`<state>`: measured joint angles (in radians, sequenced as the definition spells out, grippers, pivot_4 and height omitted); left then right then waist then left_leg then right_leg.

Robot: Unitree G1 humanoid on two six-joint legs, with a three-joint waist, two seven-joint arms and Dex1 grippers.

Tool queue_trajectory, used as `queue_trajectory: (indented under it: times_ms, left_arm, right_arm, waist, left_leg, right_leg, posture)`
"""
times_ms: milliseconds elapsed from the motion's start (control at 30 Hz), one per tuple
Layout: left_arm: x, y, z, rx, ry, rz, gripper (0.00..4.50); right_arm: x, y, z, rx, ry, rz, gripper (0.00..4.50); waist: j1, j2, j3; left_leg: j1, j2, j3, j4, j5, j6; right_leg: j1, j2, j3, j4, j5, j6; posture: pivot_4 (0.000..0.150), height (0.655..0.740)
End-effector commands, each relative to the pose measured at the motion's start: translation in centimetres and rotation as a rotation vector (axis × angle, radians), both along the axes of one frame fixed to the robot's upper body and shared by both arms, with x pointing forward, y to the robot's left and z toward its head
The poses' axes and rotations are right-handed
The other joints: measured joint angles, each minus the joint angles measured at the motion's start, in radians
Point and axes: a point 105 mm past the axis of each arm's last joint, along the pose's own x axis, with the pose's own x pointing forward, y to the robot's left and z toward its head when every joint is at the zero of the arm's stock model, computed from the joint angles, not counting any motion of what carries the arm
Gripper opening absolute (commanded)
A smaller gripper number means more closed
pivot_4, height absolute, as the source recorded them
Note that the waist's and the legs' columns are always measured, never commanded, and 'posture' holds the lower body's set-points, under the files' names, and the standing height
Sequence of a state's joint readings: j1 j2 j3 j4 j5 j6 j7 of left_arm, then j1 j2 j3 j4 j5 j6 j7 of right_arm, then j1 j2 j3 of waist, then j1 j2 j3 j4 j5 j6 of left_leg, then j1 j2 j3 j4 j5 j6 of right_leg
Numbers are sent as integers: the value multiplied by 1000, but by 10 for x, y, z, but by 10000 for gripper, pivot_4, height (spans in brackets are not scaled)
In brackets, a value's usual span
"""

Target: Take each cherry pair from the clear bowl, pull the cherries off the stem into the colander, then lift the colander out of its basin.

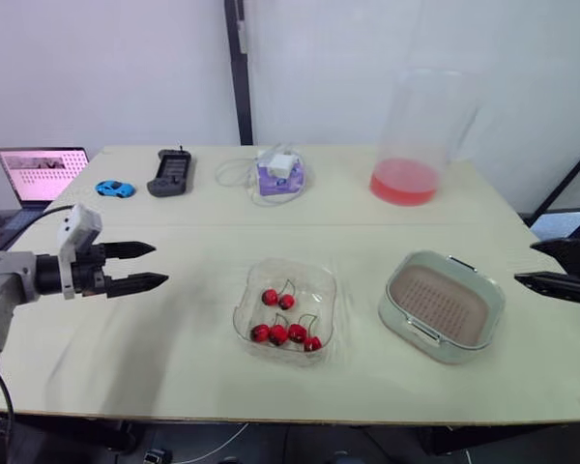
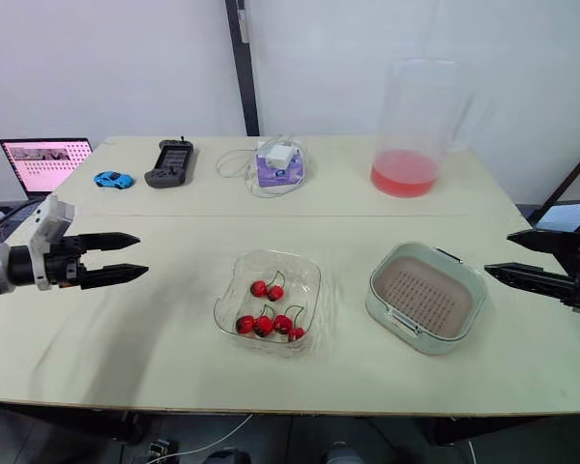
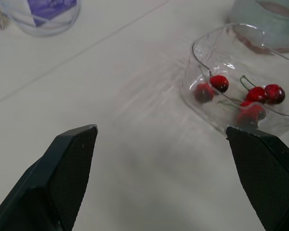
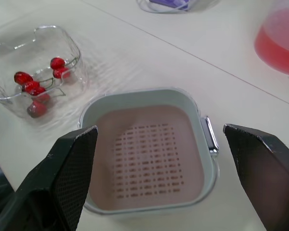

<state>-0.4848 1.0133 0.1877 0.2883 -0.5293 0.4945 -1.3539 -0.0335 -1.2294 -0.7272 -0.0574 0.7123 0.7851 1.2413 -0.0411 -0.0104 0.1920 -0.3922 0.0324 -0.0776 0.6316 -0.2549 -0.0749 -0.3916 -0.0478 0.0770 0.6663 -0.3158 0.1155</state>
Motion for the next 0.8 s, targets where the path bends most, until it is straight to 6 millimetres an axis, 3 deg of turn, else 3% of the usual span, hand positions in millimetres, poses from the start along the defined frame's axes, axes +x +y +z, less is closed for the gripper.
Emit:
queue_trajectory:
  times_ms: [33, 600, 733, 800]
  left_arm:
    - [-3, 3, 18, 16, -50, 9, 45000]
    - [-2, 6, 31, 17, -164, 35, 45000]
    - [1, 6, 35, 35, -233, 53, 45000]
    - [4, 0, 42, 41, -280, 61, 45000]
  right_arm:
    - [0, 2, 8, -6, -42, 3, 44655]
    - [2, -6, -3, -11, 23, -33, 44655]
    - [5, -1, -1, -12, 10, -21, 44655]
    - [14, 17, 6, 1, -36, 15, 44655]
  waist:
    - [-1, 0, 0]
    - [-2, 0, 0]
    - [-2, 0, 0]
    - [-4, 0, 0]
  left_leg:
    - [0, 0, 0, 0, 0, 0]
    - [0, 0, 0, 0, 0, 0]
    - [0, 0, 0, 0, 0, 0]
    - [0, 0, 0, 0, 0, 0]
  right_leg:
    - [0, 0, 0, 0, 0, 0]
    - [0, 0, 0, 0, 0, 0]
    - [0, 0, 0, 0, 0, 0]
    - [0, 0, 0, 0, 0, 0]
  posture:
    - [1500, 7332]
    - [1500, 7332]
    - [1500, 7332]
    - [1500, 7332]
